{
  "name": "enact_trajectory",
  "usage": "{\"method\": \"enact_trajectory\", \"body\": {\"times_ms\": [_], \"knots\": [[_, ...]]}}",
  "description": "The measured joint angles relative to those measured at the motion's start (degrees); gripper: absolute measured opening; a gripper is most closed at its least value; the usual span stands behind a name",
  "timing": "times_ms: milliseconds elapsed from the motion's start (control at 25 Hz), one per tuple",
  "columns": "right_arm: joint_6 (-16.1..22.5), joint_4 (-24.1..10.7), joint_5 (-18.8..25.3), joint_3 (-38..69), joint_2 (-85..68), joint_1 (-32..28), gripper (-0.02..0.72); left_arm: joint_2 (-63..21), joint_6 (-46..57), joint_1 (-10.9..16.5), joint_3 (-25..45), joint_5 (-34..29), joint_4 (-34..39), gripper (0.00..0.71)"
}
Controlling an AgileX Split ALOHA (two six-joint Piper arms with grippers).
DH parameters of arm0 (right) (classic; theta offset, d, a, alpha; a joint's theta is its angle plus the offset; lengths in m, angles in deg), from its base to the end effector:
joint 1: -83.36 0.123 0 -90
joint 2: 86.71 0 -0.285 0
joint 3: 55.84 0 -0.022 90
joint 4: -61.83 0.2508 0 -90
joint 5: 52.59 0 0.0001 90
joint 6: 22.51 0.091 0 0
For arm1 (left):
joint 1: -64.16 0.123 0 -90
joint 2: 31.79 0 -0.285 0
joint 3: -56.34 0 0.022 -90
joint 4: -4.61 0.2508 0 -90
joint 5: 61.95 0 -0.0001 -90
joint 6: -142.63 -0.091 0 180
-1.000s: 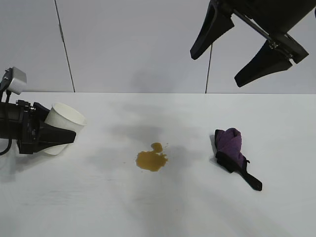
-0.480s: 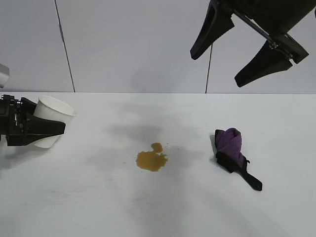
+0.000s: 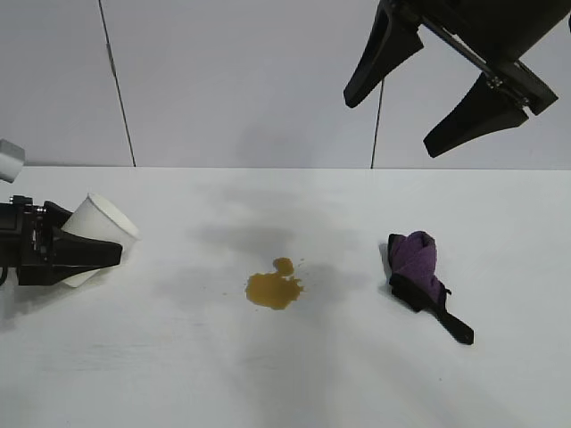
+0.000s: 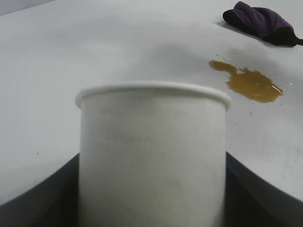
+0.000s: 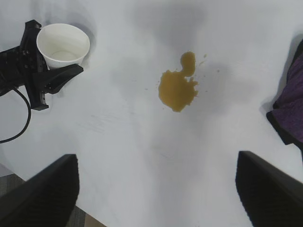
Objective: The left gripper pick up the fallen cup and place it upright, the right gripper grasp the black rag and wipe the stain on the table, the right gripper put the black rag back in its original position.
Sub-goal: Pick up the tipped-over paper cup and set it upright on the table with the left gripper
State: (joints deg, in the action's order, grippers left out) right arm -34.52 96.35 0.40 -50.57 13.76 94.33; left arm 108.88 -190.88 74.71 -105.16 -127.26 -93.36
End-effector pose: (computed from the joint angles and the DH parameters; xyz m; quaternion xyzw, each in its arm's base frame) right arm 0.3216 0.1043 0.2839 -0.0578 0.9460 0.2642 0.1786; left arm 0.3634 -0.0157 0.0457 0.4009 0.7156 -0.3174 0.4759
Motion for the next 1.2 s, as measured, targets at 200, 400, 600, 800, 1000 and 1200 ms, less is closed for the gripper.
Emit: {"method": "enact_trajectory", "body": {"times_ms": [200, 400, 600, 800, 1000, 1200], "knots": [[0.0, 0.0, -0.21, 0.0, 0.0, 0.0, 0.622, 0.0, 0.0, 0.0, 0.0, 0.0, 0.0, 0.475], [0.0, 0.0, -0.27, 0.0, 0.0, 0.0, 0.622, -0.07, 0.63, 0.0, 0.0, 0.0, 0.0, 0.475], [0.0, 0.0, -0.27, 0.0, 0.0, 0.0, 0.622, -3.13, 0.86, 0.0, 0.0, 0.0, 0.05, 0.48], [0.0, 0.02, -0.31, 0.0, 0.0, 0.0, 0.622, -4.6, 1.06, 0.0, -0.07, -0.38, 0.04, 0.551], [0.0, 0.25, -0.31, 0.0, 0.0, 0.0, 0.622, -4.61, 1.35, 0.0, -0.07, -0.32, 0.04, 0.561], [0.0, 0.65, -0.31, 0.0, 0.0, 0.0, 0.622, -4.61, 1.41, 0.0, -0.07, -0.32, 0.04, 0.561]]}}
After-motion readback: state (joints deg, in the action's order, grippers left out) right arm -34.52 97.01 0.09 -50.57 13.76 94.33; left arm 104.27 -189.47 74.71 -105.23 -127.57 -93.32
